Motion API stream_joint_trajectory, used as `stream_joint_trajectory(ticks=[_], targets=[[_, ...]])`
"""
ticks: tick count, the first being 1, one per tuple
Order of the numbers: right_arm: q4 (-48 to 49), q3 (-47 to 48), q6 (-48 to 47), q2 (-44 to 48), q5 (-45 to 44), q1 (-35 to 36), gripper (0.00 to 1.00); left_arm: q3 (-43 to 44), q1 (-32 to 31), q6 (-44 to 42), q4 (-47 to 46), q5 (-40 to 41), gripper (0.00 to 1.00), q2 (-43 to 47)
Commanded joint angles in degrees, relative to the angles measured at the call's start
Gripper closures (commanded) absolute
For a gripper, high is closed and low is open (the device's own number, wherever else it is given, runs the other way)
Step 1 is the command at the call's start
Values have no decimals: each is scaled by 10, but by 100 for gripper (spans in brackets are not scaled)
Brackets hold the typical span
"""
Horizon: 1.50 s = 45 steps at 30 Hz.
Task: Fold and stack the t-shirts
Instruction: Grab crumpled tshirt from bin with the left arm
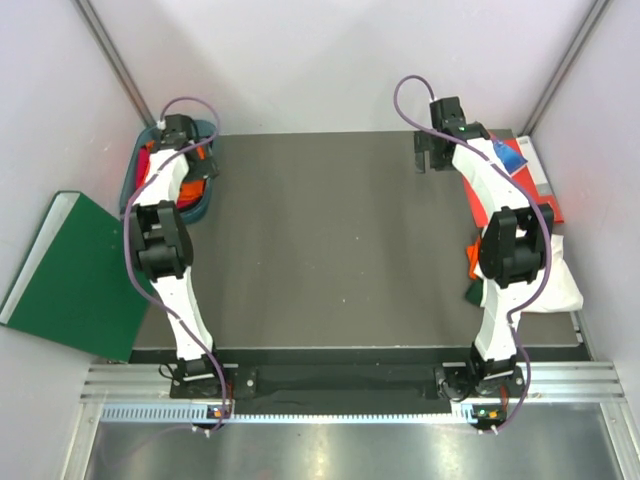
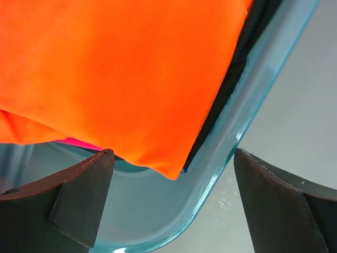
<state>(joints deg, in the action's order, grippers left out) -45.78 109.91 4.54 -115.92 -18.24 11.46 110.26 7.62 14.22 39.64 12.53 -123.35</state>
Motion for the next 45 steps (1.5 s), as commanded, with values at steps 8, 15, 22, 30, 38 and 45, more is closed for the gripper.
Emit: stream_joint_trajectory(ticks=[8,15,22,30,38,45], targets=[[-10,20,2,8,-17,22,0,22,62,6,-129,-180,1,24],[-19,38,-6,-11,-19,29,0,8,64,31,-154,-180,1,40],[-23,37,-10,-23,-15,37,0,86,100,67,-87,-131,1,-27],[-24,39,-12,-30,-9,43,0,143,108,60,-33,-67,1,-80],[-26,48,-15,-36,-9,44,0,157,108,68,12,-102,1,-152],[-28,50,-12,-41,-7,48,0,150,108,63,14,-104,100,-158]])
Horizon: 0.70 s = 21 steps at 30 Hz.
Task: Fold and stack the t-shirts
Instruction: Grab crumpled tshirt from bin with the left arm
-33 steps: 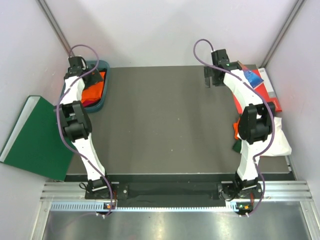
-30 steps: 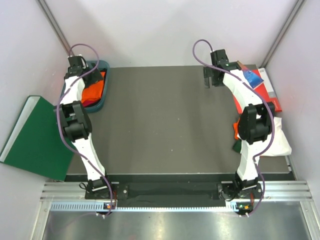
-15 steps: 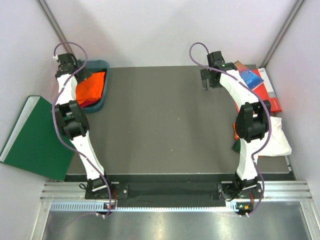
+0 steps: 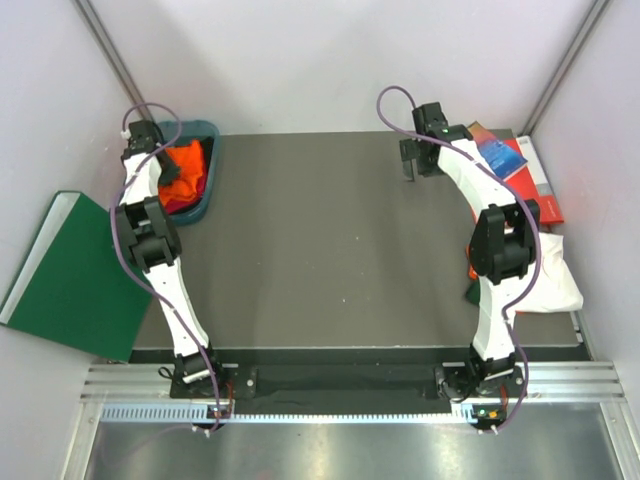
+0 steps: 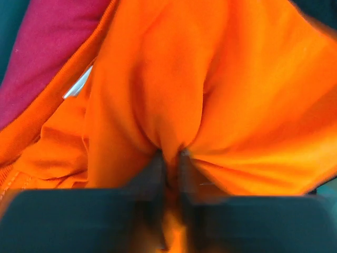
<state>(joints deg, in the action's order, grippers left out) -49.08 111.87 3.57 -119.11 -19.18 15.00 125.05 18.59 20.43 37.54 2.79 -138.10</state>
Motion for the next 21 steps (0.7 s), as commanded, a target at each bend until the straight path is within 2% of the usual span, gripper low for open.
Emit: stream_joint_trajectory(ticks=[1,9,11,21], targets=[[4,30,-1,-10,3,13,0,-1,-2,3,25,-8,100,1],[2,29,3,-20,7,31,0,-70,-5,14,-72,-25,100,108],[2,29,3,-22,7,35,1,-83,-6,15,-97,-52,100,137],[2,26,6,-25,10,49,0,-102,-12,36,-167,-107,100,216]])
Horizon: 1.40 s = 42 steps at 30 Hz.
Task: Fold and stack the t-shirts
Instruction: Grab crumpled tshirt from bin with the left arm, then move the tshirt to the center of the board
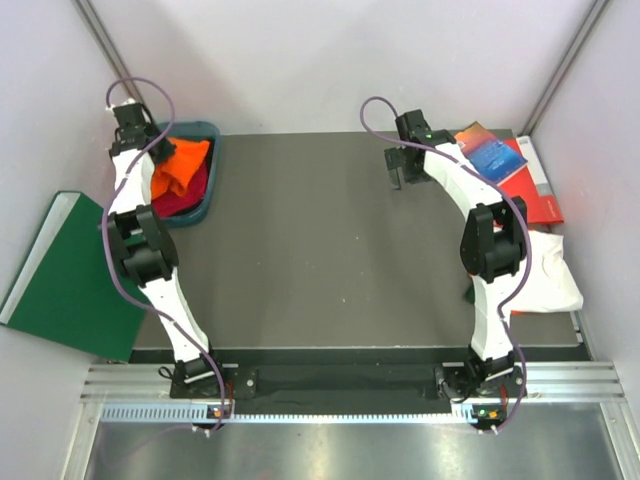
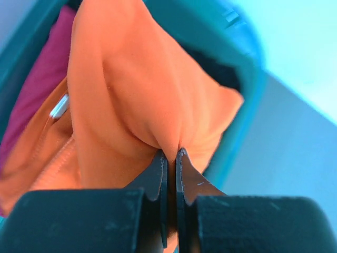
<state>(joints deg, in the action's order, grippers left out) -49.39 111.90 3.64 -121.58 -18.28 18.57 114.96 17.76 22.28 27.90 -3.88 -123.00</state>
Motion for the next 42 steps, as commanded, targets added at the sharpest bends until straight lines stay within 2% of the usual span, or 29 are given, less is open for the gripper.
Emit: stream_joint_trajectory(ticks=[1,5,10,13,18,23,27,28,31,33,35,42], targets=[[5,23,6,-1,0,15,0,0,-4,20,-73,-46,100,66],[10,13,8,4,0,16,0,18,-9,28,-88,-80,100,74],[16,4,23,6,-3,18,0,61,-25,78,-122,-190,100,65],[18,10,40,6,-3,17,0,70,-62,103,-154,-219,100,62],[20,27,96,2,9,-5,0,70,-165,120,-173,-265,100,46],[34,20,131,17,43,-55,1,23,-256,105,-174,-327,100,34],[47,-4,140,40,54,-87,0,19,-289,28,-45,-389,100,-27],[49,-9,141,44,55,-92,1,39,-295,-33,53,-395,100,-44],[58,-21,141,60,55,-106,0,31,-314,-122,181,-369,100,-96],[59,-24,141,67,61,-112,1,-2,-314,-123,194,-336,100,-104],[62,-23,141,73,80,-112,0,15,-309,-143,242,-301,100,-115],[93,-9,143,65,179,-101,0,-16,-309,-152,239,-265,100,-101]])
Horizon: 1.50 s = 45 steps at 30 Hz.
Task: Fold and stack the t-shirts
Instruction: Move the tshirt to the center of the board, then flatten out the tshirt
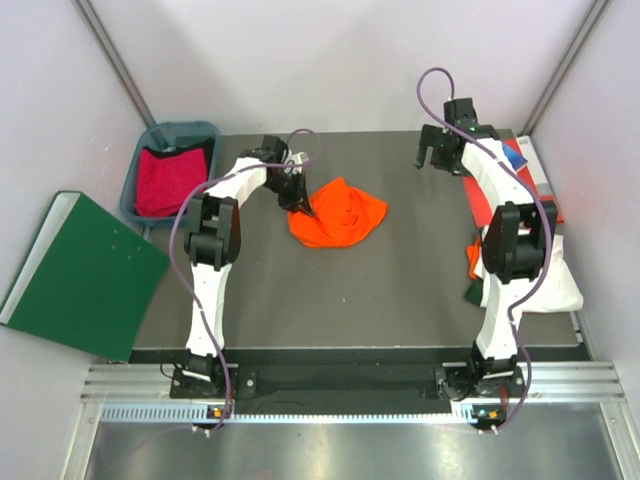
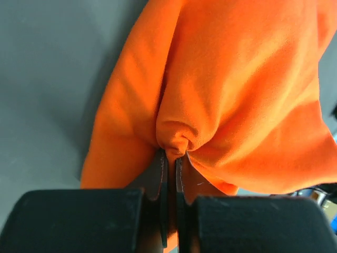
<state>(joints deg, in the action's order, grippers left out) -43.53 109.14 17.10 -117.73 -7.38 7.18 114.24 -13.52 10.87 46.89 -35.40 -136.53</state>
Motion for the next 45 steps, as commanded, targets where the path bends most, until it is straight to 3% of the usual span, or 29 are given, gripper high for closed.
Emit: stream_joint_trajectory(ticks=[1,8,10,11,15,22,28,32,38,41,42,43,44,45], targets=[[35,22,7,21,87,19,0,-10,3,-39,51,57,100,35],[12,68,7,-70,177,100,1,-23,6,-37,57,110,97,37],[6,85,9,-87,184,119,1,-21,8,-32,57,126,76,39],[5,90,12,-102,196,122,1,-22,8,-29,57,136,51,46],[4,97,30,-126,212,135,5,-24,8,-24,43,151,21,80],[6,88,36,-145,213,136,7,-25,7,6,-60,110,9,124],[14,83,41,-152,218,140,11,113,4,49,-70,39,5,28],[24,69,46,-152,218,141,12,110,0,74,-116,6,1,-12],[27,63,52,-158,220,141,15,108,-7,69,-109,-23,1,-52],[31,66,55,-160,222,141,19,101,-10,65,-109,-38,10,-58],[31,67,56,-161,222,141,19,100,-11,65,-111,-41,28,-58],[30,68,57,-164,222,140,20,100,-11,65,-112,-49,40,-60],[31,70,57,-165,222,141,21,100,-11,66,-113,-50,60,-59],[30,72,58,-166,223,141,22,100,-11,67,-112,-47,94,-58]])
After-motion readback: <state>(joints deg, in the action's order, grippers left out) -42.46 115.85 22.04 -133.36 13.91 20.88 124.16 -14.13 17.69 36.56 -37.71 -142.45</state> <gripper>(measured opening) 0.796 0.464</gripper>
